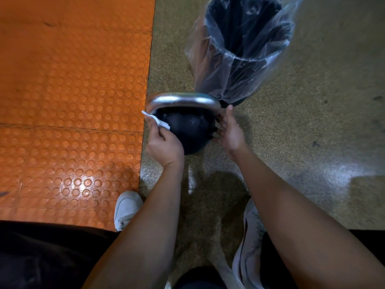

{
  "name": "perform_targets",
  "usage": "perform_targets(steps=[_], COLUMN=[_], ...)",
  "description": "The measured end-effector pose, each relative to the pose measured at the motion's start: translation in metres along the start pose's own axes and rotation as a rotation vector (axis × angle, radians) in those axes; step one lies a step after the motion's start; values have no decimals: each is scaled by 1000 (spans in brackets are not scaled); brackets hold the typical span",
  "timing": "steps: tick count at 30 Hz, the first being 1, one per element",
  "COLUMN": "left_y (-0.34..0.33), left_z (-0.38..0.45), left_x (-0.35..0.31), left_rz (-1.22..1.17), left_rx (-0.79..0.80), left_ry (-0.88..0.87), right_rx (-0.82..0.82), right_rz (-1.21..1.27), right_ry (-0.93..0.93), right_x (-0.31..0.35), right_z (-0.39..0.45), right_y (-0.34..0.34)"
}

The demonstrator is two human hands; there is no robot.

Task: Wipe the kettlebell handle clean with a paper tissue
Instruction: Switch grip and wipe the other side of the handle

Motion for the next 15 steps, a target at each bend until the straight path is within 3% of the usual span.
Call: perform_targets(steps=[3, 7, 15], left_y=[2, 11, 8], left_z=[-5, 13, 19], left_x=[-2, 15, 8], left_rz=[-60, -254, -194], left_rx=[-21, -111, -43], left_ry=[-46, 35, -7], right_rx=[3, -2, -3], right_rz=[-8, -5, -11], right_ry=[7, 31, 37], right_x=[-1, -3, -2], right_z=[1, 3, 3], right_y=[1, 2, 5])
Point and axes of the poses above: each hand's wrist, its own z-axis towards the middle knuckle, its own y-axis out of the back of the hand, x = y × z, the point moved 8 cm from there along z, towards the middle knuckle, and after that the axes turned 10 degrees about x, right-handed, at the moved point
